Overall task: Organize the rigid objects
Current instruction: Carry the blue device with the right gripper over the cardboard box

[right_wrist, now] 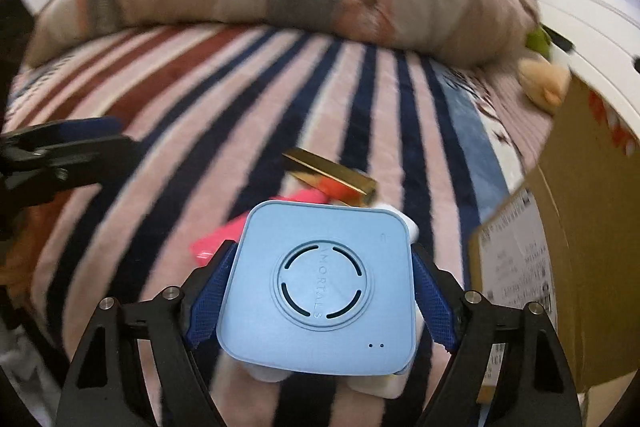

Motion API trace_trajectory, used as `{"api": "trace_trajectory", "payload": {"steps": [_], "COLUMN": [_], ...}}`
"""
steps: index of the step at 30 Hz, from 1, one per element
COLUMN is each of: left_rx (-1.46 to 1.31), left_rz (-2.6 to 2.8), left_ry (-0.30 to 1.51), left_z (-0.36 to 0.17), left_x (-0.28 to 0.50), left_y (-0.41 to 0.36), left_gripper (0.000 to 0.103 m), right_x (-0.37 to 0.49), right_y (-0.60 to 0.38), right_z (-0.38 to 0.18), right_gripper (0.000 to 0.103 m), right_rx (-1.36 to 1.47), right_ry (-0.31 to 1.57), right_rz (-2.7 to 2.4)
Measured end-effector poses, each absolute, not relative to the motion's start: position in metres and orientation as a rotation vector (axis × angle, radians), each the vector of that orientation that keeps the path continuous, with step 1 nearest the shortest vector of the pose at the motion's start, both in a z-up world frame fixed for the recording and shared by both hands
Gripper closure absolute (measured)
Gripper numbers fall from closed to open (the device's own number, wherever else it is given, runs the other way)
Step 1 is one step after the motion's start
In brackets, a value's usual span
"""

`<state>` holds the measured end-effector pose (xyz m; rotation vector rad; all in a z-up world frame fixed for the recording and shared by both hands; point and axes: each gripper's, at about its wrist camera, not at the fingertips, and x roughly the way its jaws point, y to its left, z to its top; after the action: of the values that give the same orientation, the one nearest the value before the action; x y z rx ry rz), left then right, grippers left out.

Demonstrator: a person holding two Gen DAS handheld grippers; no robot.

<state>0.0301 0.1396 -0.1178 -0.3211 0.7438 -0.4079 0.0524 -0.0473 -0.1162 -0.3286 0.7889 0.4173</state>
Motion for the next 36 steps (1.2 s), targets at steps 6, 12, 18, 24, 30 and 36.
{"api": "trace_trajectory", "payload": {"steps": [6,12,18,24,30,36], "left_rx": [-0.463,-0.522,-0.407,-0.234,-0.189,-0.062], "left_rz": [-0.650,-0.787,-0.743,-0.756,-0.823,-0.758], "left_ry": [0.734,0.728,0.700,0.721,0.746,0.752], "left_z": [-0.105,-0.071,-0.014,0.034,0.048,0.069], "left_x": [0.032,0.033,0.024,0.037,0.061,0.060], "left_y": [0.121,0.093,0.047,-0.038,-0.102,-0.130], "left_gripper": [0.002,0.037,0.069,0.076,0.077,0.077], "right_x": [0.028,0.005,0.000,0.008,0.027,0.040], "right_y": [-0.033,-0.041,-0.090,-0.159,-0.239,-0.269], "right_z": [-0.085,-0.048,-0.016,0.007,0.020,0.026], "right_gripper": [0.022,0.022,0.023,0.024,0.024,0.024], "right_rx": [-0.342,-0.383,-0.320,-0.213,-0.036,0.060], "right_ry": [0.650,0.499,0.437,0.422,0.452,0.440], "right_rz": [0.651,0.806,0.829,0.789,0.765,0.799]}}
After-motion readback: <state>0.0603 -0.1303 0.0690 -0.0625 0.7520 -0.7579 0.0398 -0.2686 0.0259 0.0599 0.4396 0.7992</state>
